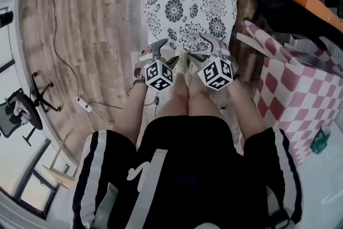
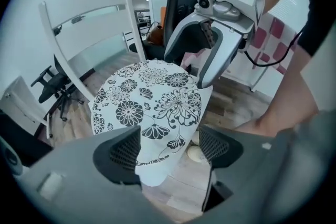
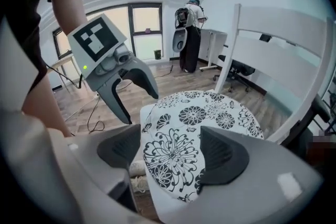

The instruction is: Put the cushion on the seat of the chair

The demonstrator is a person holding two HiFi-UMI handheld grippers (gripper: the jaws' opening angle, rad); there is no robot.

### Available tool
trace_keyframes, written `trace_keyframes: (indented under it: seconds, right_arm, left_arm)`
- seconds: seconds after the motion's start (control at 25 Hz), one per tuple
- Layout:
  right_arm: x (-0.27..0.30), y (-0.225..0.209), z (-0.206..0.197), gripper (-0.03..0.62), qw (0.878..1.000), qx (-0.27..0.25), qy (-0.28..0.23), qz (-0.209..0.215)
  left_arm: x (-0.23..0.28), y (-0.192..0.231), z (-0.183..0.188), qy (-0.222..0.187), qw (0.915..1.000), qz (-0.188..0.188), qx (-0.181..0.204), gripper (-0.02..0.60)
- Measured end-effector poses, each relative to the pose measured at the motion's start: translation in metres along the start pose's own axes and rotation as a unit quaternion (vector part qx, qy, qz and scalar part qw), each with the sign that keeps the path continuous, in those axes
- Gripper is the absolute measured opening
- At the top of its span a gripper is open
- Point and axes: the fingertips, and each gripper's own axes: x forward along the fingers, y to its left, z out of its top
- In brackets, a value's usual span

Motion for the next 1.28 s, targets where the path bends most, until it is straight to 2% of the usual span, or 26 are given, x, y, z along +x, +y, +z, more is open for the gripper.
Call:
trace_keyframes:
  seconds: [0.16,0.36,0.64,1.04,1.28]
  right_arm:
    - [-0.023,-0.010,0.028,0.344,0.999,0.001,-0.031,-0.017]
    - [-0.049,-0.023,0.053,0.342,0.997,0.031,-0.056,-0.038]
    - [-0.093,-0.040,0.090,0.342,0.992,0.054,-0.094,-0.071]
    - [-0.147,-0.058,0.149,0.329,0.978,0.056,-0.169,-0.107]
    - [-0.183,-0.080,0.178,0.324,0.966,0.064,-0.211,-0.137]
  left_arm:
    - [-0.025,0.011,0.025,-0.030,0.9992,0.025,-0.013,0.351]
    - [-0.052,0.021,0.048,-0.047,0.9976,0.051,0.003,0.350]
    - [-0.092,0.038,0.082,-0.088,0.9924,0.082,-0.024,0.350]
    - [-0.144,0.060,0.135,-0.147,0.9808,0.126,-0.022,0.348]
    - [-0.175,0.081,0.167,-0.191,0.9693,0.152,-0.033,0.345]
